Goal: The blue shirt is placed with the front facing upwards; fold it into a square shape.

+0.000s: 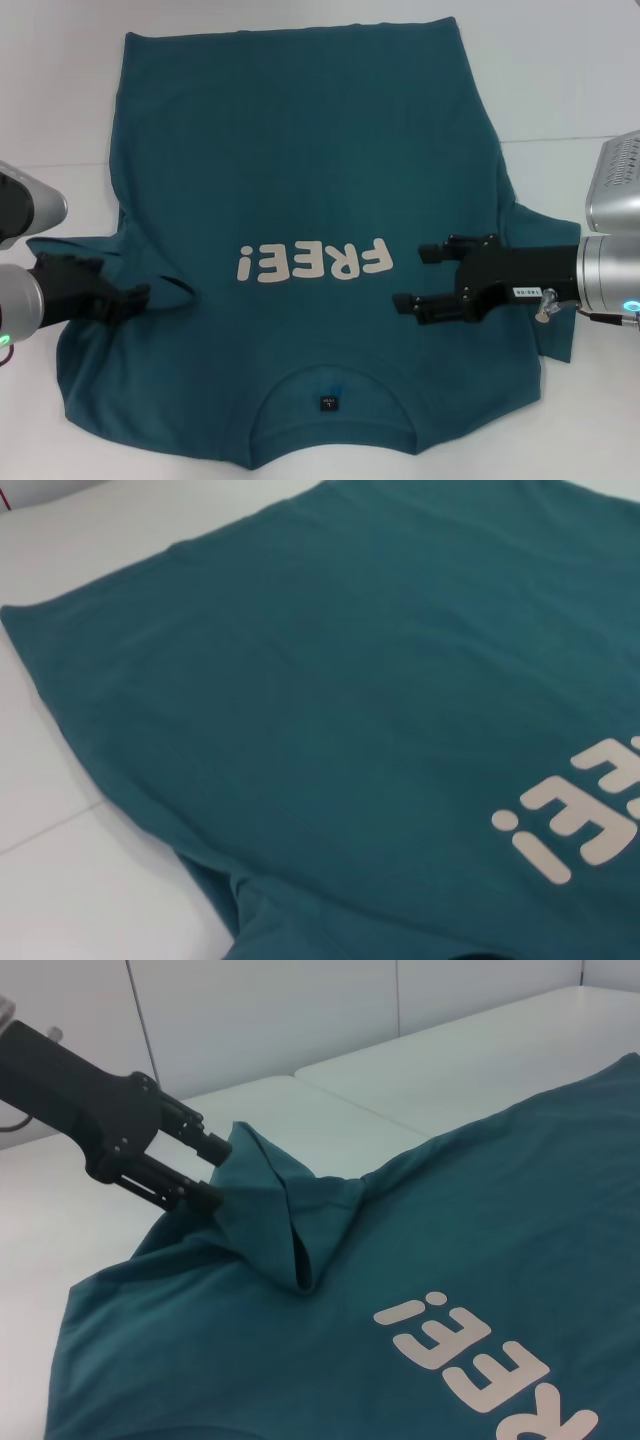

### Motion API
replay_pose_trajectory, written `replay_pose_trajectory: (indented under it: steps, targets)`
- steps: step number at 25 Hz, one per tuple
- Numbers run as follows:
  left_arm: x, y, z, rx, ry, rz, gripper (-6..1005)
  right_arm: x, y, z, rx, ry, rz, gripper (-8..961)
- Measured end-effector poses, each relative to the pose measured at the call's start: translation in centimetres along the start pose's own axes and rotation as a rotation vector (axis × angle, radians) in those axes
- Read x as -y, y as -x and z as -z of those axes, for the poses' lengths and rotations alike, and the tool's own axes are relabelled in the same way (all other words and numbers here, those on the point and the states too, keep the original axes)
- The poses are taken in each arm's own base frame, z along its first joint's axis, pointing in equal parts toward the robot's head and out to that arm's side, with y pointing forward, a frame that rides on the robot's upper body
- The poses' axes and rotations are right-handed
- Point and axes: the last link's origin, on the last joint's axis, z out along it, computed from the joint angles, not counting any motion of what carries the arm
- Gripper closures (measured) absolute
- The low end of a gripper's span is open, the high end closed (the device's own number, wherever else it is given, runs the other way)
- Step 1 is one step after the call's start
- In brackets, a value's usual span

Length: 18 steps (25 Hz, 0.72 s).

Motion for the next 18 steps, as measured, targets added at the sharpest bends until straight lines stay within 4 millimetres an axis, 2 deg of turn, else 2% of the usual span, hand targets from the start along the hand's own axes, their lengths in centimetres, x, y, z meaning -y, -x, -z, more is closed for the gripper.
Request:
replay_pose_trajectory:
  steps: [6,18]
  targets:
    - [0.4,0.4,-1.0,0.041,-0.033,-0.011,356,0.0,0.0,0.0,-0.001,0.000,0.001,40]
    - [0.8,0.4,-1.7,0.047,-0.050,-0.004,406,-0.1,-0.1,-0.1,-0.001,0.005,-0.010,40]
